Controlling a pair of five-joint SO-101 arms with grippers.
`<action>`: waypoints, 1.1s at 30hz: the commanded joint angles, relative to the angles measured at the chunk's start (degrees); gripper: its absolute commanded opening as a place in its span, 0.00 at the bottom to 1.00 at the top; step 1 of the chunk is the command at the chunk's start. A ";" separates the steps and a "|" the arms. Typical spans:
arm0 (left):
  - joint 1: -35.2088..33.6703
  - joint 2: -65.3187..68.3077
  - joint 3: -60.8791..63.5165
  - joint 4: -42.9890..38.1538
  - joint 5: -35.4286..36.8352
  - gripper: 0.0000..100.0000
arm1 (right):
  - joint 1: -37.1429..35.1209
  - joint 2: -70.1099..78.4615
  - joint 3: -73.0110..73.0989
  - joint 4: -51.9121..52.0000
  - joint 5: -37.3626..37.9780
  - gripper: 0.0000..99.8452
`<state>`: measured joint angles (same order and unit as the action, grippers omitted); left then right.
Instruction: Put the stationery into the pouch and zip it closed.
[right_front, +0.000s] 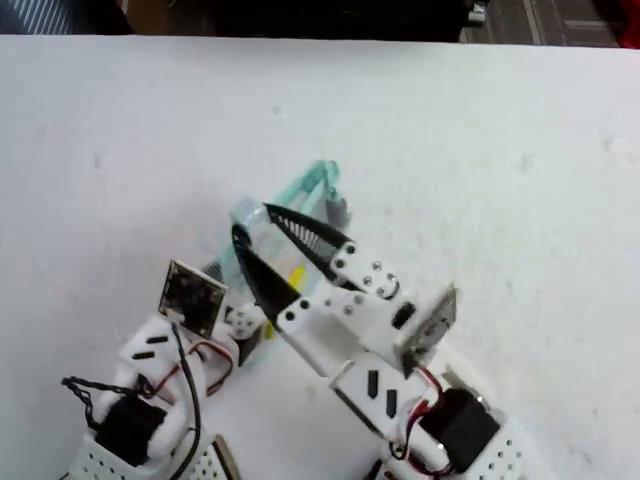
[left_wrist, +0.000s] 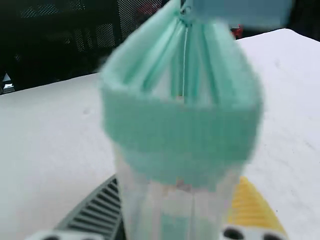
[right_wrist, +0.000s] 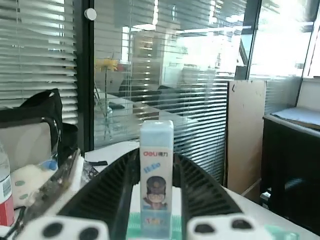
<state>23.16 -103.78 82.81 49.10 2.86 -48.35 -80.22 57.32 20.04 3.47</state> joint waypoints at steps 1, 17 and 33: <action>0.75 -0.66 -2.99 1.76 -0.18 0.24 | -0.04 -0.57 -0.62 -1.10 0.09 0.02; 0.75 -0.66 -3.16 2.37 -0.44 0.24 | 1.80 6.37 0.62 7.87 0.09 0.02; 0.66 -0.66 -3.08 2.37 -0.53 0.24 | 1.89 -3.47 -0.79 16.13 0.18 0.29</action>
<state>23.25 -104.57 82.81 51.21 2.77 -46.68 -82.42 58.64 34.11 3.38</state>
